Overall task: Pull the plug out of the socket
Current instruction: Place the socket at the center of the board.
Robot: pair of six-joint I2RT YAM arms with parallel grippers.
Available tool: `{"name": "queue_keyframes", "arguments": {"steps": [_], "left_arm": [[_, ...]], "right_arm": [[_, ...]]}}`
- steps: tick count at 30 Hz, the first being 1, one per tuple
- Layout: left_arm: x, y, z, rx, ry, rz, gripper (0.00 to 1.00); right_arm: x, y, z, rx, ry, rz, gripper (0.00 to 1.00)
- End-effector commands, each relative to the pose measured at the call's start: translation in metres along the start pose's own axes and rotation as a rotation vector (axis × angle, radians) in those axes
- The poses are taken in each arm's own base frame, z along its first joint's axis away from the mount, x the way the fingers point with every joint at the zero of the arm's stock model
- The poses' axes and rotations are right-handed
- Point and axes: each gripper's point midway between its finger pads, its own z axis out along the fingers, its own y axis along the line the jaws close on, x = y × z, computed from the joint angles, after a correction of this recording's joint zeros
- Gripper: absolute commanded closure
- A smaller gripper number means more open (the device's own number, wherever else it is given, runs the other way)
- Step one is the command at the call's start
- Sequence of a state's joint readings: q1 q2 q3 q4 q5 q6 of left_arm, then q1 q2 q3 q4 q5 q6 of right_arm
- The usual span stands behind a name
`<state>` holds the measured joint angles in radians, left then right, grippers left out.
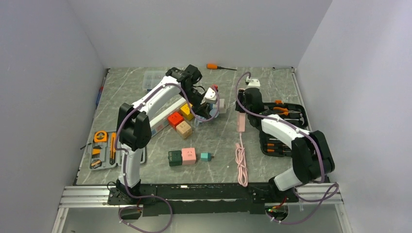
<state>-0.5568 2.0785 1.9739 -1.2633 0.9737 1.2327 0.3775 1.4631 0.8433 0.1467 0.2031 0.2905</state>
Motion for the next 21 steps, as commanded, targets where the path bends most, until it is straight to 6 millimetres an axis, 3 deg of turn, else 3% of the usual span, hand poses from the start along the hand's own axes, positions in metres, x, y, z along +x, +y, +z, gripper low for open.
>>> {"name": "queue_keyframes", "arguments": {"steps": [1, 3, 5, 9, 12, 14, 16, 21], "left_arm": [[-0.012, 0.024, -0.028, -0.178, 0.050, 0.080, 1.00], [-0.012, 0.025, -0.026, -0.181, 0.042, 0.061, 1.00], [-0.012, 0.027, -0.026, -0.185, 0.036, 0.044, 1.00], [-0.015, 0.038, -0.030, -0.245, 0.041, 0.037, 1.00], [-0.011, 0.046, -0.028, -0.287, 0.039, 0.011, 1.00], [-0.004, 0.052, -0.022, -0.308, 0.051, -0.030, 1.00], [0.008, 0.056, -0.011, -0.312, 0.087, -0.065, 1.00], [0.037, 0.069, 0.018, -0.326, 0.205, -0.127, 1.00]], "right_arm": [[-0.001, -0.015, 0.014, 0.086, 0.053, -0.029, 1.00], [0.018, -0.021, 0.024, 0.109, 0.121, -0.029, 0.96], [0.030, -0.021, 0.031, 0.105, 0.161, -0.016, 0.84], [0.046, -0.030, 0.045, 0.143, 0.223, -0.007, 0.71], [0.044, -0.038, 0.057, 0.162, 0.242, 0.023, 0.61], [0.043, -0.043, 0.062, 0.176, 0.265, 0.053, 0.46], [0.036, -0.045, 0.063, 0.175, 0.268, 0.092, 0.38], [-0.007, -0.038, 0.041, 0.126, 0.172, 0.146, 0.24]]}}
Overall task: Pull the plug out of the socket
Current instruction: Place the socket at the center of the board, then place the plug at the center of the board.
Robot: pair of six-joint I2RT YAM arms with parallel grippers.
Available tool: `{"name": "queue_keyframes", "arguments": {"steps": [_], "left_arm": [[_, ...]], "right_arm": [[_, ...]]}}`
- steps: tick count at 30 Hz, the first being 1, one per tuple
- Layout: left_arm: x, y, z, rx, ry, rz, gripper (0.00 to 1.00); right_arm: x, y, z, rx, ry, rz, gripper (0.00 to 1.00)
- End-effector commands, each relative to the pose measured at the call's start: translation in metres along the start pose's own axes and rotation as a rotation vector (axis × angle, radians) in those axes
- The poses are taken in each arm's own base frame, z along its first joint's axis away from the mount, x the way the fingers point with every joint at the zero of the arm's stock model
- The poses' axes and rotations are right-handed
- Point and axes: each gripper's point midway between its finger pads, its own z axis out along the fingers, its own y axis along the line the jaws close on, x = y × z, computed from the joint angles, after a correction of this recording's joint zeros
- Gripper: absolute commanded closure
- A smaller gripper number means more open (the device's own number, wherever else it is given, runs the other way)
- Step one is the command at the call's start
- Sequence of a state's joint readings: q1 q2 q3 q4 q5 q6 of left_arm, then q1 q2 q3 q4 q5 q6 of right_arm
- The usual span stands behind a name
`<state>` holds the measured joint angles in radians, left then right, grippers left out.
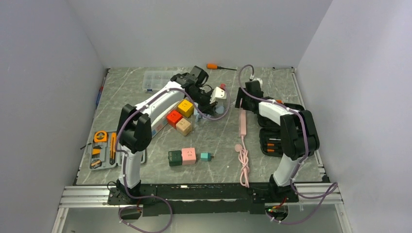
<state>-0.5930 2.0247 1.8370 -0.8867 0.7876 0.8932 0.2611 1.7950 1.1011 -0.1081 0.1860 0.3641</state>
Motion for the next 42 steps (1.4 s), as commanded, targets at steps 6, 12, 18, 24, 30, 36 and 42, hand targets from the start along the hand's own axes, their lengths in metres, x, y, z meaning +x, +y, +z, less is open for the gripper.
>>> {"name": "queue_keyframes", "arguments": {"steps": [6, 12, 18, 24, 30, 36, 42], "left_arm": [[0.035, 0.060, 0.039, -0.188, 0.175, -0.111, 1.00], [0.063, 0.057, 0.066, -0.199, 0.274, -0.117, 1.00], [0.087, 0.052, 0.080, -0.193, 0.345, -0.218, 0.83], [0.092, 0.041, 0.073, -0.190, 0.359, -0.299, 0.43], [0.068, 0.031, 0.045, -0.164, 0.331, -0.399, 0.01], [0.029, -0.002, -0.020, -0.159, 0.305, -0.439, 0.01], [0.022, -0.052, -0.073, -0.168, 0.319, -0.532, 0.01]], "right_arm": [[-0.079, 0.013, -0.095, -0.123, -0.219, 0.145, 0.20], [-0.044, 0.005, -0.134, -0.171, -0.192, 0.218, 0.18], [0.029, 0.000, -0.152, -0.151, -0.078, 0.216, 0.17], [0.094, 0.003, -0.170, -0.077, 0.031, 0.144, 0.18], [0.141, 0.006, -0.172, -0.065, 0.106, 0.128, 0.38], [0.163, -0.007, -0.149, 0.035, 0.144, 0.084, 0.70], [0.150, -0.009, -0.126, 0.057, 0.153, 0.075, 0.70]]}}
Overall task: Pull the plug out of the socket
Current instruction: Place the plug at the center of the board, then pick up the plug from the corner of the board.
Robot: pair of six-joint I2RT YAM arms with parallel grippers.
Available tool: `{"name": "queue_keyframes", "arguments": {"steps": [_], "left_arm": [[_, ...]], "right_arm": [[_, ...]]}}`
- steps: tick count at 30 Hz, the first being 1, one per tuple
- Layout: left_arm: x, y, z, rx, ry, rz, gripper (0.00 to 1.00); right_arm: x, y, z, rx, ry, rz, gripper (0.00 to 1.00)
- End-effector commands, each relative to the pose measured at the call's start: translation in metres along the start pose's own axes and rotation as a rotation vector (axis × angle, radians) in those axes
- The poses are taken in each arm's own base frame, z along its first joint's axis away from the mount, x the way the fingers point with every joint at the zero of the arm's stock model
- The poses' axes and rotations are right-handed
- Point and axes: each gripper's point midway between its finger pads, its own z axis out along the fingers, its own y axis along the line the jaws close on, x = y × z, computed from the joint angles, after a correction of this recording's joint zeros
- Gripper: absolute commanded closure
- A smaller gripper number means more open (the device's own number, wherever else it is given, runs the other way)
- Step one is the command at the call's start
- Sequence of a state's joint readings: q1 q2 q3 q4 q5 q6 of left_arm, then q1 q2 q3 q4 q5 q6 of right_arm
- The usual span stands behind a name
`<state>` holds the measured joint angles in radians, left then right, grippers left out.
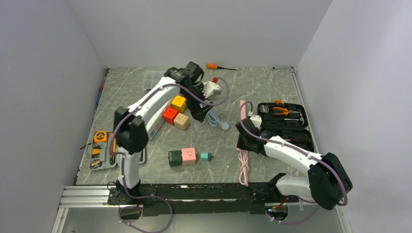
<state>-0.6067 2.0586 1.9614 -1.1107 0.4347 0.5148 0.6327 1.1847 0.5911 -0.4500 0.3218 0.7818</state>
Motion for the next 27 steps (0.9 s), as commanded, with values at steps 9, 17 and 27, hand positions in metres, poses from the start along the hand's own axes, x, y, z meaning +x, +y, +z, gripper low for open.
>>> {"name": "queue_keyframes", "arguments": {"steps": [9, 17, 27], "left_arm": [[0.063, -0.054, -0.109, -0.099, -0.005, -0.120, 0.00], [0.117, -0.060, -0.134, -0.203, 0.013, -0.192, 0.01], [0.177, -0.074, -0.143, -0.274, 0.087, -0.245, 0.01]], "right_arm": [[-0.070, 0.005, 0.009, 0.014, -0.078, -0.024, 0.69], [-0.066, 0.059, -0.078, -0.216, -0.186, -0.149, 0.35], [0.031, 0.132, -0.077, -0.457, -0.045, -0.606, 0.18]]}}
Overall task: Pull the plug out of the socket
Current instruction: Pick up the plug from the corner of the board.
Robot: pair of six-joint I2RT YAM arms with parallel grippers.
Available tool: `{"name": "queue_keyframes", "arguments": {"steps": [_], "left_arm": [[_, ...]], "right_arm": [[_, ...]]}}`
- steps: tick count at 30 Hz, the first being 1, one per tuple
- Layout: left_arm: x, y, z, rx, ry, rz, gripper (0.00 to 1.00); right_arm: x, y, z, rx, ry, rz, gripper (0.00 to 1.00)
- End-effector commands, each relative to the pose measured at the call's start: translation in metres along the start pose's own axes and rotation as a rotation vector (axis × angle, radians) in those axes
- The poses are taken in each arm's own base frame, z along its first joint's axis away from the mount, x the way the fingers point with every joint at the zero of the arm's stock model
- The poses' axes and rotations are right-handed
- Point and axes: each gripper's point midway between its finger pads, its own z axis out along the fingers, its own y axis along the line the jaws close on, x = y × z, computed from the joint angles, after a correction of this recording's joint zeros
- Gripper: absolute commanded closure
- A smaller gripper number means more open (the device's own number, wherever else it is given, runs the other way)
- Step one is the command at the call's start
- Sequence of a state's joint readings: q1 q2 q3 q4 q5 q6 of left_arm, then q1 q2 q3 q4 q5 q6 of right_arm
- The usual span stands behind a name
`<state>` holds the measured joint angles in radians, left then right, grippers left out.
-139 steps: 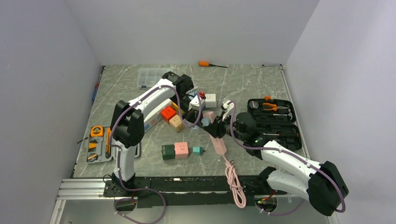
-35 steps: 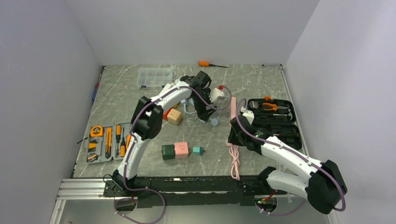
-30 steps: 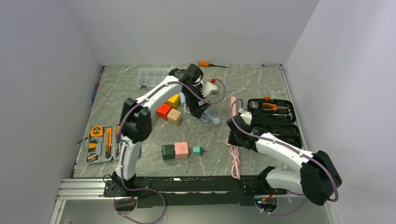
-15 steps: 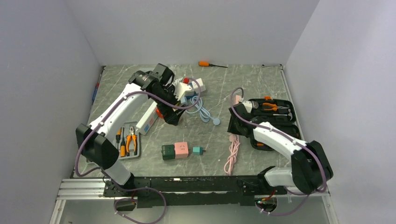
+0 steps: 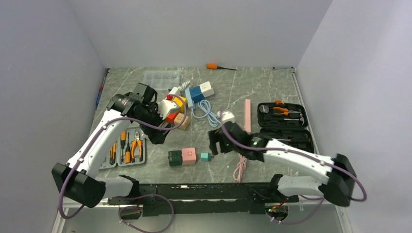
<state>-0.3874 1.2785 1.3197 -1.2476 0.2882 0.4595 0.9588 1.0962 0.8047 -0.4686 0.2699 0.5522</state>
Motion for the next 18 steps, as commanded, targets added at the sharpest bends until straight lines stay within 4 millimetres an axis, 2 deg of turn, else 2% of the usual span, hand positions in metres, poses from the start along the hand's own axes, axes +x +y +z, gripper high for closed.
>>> {"name": "queue_keyframes", "arguments": {"steps": [1, 5, 10, 15, 18], "left_arm": [[0.022, 0.005, -0.004, -0.060, 0.047, 0.002, 0.01], [0.032, 0.008, -0.007, -0.111, 0.063, -0.012, 0.01], [0.033, 0.003, -0.012, -0.112, 0.033, -0.012, 0.01], [0.038, 0.001, -0.014, -0.128, 0.016, -0.005, 0.01], [0.044, -0.002, -0.016, -0.135, 0.008, -0.003, 0.01]], "right_arm": [[0.037, 0.030, 0.025, -0.095, 0.114, -0.236, 0.18], [0.042, 0.048, 0.037, -0.172, 0.094, -0.345, 0.18], [0.042, 0.050, 0.044, -0.208, 0.039, -0.403, 0.18], [0.049, 0.061, 0.052, -0.283, 0.037, -0.466, 0.18], [0.055, 0.057, 0.062, -0.259, 0.056, -0.490, 0.18]]}}
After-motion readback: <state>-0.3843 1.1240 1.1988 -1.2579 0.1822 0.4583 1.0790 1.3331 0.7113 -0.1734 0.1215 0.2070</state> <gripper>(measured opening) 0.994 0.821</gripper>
